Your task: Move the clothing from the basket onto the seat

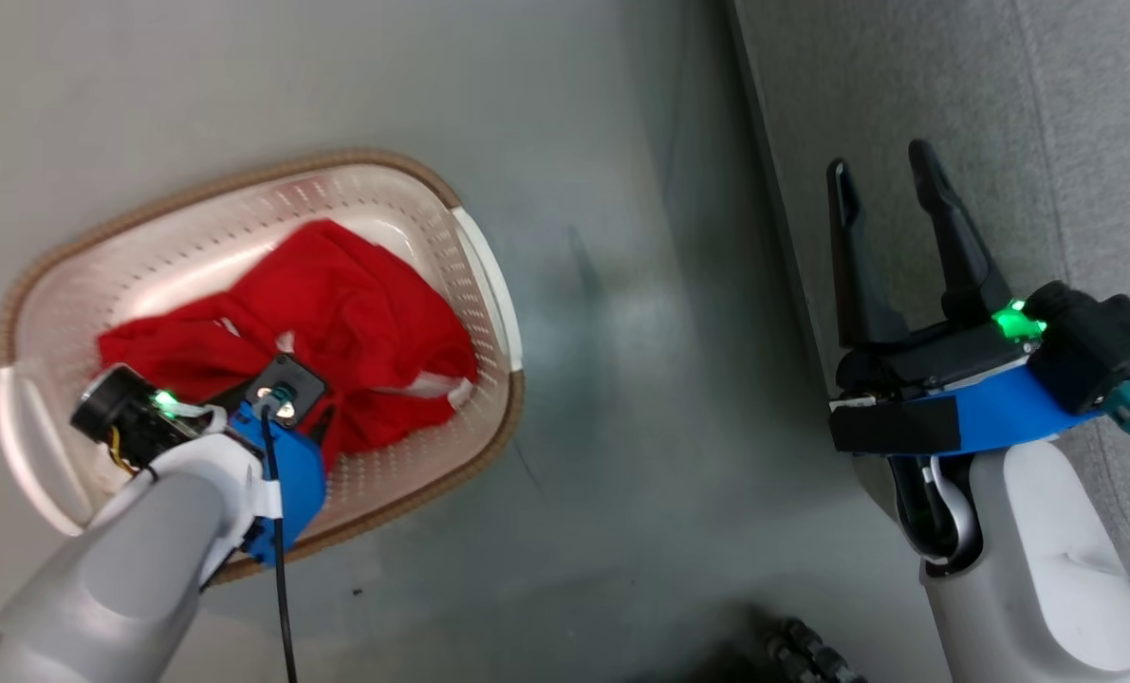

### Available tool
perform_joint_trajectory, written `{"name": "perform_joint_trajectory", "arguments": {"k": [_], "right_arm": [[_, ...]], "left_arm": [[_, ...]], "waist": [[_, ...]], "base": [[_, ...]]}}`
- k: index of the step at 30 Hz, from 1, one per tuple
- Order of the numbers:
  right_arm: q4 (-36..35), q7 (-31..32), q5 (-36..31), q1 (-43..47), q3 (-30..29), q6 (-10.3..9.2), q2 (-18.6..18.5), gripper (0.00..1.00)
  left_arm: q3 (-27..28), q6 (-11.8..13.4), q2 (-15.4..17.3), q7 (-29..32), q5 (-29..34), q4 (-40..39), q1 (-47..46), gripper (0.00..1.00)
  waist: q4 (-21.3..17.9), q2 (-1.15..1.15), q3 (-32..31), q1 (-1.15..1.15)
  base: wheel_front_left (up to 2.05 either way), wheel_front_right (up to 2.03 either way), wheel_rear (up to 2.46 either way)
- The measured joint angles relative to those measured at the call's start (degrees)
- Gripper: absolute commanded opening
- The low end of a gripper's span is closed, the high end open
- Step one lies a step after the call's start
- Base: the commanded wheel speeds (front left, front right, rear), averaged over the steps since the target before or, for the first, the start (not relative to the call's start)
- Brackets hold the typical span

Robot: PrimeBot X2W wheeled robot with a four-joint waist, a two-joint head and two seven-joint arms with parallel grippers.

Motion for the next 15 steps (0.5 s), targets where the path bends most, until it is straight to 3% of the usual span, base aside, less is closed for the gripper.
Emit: {"name": "perform_joint_trajectory", "arguments": {"k": [6,15], "right_arm": [[-2.0,0.0,1.9,-0.5,1.0,0.0,0.0,1.0],[-3.2,0.0,2.6,-0.5,1.7,0.0,0.0,1.0]], "left_arm": [[-4.9,0.0,2.7,1.3,-1.7,2.7,-3.9,1.0],[-6.5,0.3,2.8,0.9,-2.0,7.2,-8.3,1.0]], "waist": [[-1.8,0.0,6.1,0.0],[-2.5,0.0,10.5,-0.01]], "base": [[0.0,0.0,0.0],[0.0,0.0,0.0]]}}
